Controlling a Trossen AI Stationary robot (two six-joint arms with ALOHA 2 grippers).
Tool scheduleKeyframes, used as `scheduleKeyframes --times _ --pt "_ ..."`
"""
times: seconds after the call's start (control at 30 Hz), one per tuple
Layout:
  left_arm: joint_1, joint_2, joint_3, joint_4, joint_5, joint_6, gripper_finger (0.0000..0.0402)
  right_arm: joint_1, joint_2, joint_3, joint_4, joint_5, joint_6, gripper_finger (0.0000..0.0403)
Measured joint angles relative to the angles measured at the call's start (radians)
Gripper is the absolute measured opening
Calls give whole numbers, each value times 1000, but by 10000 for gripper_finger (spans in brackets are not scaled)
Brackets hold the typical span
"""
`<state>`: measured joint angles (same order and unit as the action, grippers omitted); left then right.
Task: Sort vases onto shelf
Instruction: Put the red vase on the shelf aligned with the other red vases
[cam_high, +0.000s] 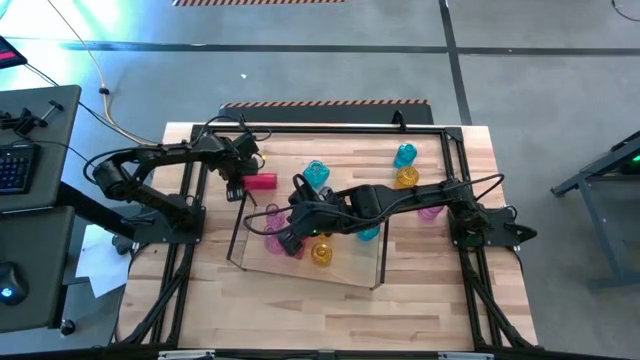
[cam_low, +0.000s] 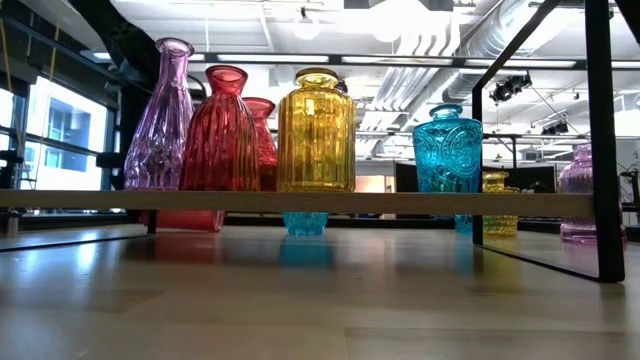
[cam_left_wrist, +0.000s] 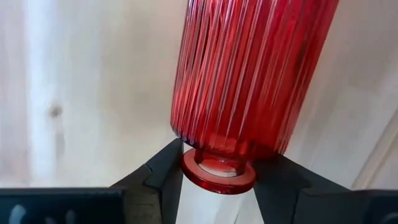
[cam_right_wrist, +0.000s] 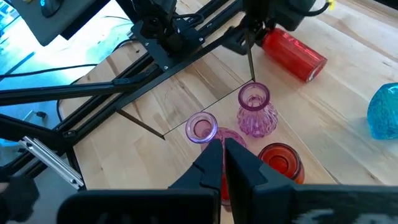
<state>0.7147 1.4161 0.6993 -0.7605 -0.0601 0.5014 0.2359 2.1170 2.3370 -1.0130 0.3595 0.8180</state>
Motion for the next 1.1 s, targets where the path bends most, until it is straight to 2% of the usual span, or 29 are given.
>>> scheduleKeyframes --times 0.23,0.53,0.87,0.93,1.0,1.1 --pt "0 -59 92 -150 -72 -10 143 0 0 0 0 0 -29 0" --pt "0 -139 251 -410 -87 -73 150 0 0 0 0 1 -67 0" --pt "-1 -216 533 -757 -156 -130 150 -38 -38 -1 -9 30 -145 0" --pt "-7 -231 601 -817 -156 -150 150 -48 -49 -1 -16 31 -165 0" --pt "-19 -259 659 -807 -153 -181 147 -57 -61 -1 -16 32 -186 0" --pt "-33 -306 754 -818 -62 -211 146 -68 -76 -1 -17 33 -213 0"
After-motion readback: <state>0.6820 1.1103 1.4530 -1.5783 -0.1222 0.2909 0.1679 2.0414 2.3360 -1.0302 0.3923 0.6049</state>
